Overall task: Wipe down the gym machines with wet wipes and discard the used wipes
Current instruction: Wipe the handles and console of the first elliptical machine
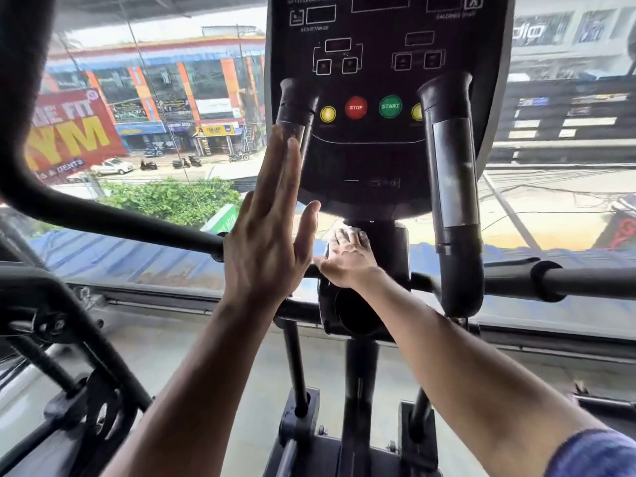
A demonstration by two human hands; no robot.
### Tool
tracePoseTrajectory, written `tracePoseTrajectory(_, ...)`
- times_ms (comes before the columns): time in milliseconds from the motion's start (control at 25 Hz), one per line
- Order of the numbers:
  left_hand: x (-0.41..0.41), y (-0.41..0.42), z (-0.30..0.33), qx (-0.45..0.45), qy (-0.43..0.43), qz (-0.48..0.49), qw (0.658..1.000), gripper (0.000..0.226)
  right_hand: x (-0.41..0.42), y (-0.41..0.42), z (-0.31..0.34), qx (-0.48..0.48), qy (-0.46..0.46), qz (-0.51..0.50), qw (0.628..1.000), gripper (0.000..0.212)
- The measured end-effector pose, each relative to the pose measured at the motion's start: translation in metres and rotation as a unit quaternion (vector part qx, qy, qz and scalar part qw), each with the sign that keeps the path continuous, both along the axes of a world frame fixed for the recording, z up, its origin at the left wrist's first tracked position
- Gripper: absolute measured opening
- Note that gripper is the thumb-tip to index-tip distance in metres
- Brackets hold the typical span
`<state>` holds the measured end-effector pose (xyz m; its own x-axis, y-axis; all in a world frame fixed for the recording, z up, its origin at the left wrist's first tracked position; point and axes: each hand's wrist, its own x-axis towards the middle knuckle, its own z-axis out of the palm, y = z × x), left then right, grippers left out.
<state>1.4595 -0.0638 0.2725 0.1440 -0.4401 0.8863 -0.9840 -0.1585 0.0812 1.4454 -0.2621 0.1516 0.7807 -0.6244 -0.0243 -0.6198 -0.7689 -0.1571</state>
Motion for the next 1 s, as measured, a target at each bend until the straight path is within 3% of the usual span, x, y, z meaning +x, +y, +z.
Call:
tracePoseTrajectory(200,-0.001,0.0,0.0,0.001,0.003,0.003,1.0,0.058,-0.077,0.045,-0.017,-0.057,-0.02,0.082,0.995,0.089)
tracePoseTrajectory(320,-0.002,0.001,0.001,0.001,0.009,0.006,1.0,0.058,-0.078,0.05,-0.017,-0.111,-0.005,0.069,0.991,0.088)
tracePoseTrajectory(600,-0.003,0.0,0.001,0.003,0.017,0.003,1.0,0.06,0.023,0.001,0.008,-0.012,0.069,-0.009,0.997,0.084)
tracePoseTrajectory(840,-0.003,-0.001,0.001,-0.006,0.019,-0.014,1.0,0.059,0.02,-0.002,0.0,0.029,0.041,-0.004,0.999,0.089)
tracePoseTrajectory(1000,0.001,-0.003,0.001,-0.03,0.026,-0.047,0.998,0.052,-0.047,0.044,-0.023,-0.073,0.006,0.072,0.995,0.089)
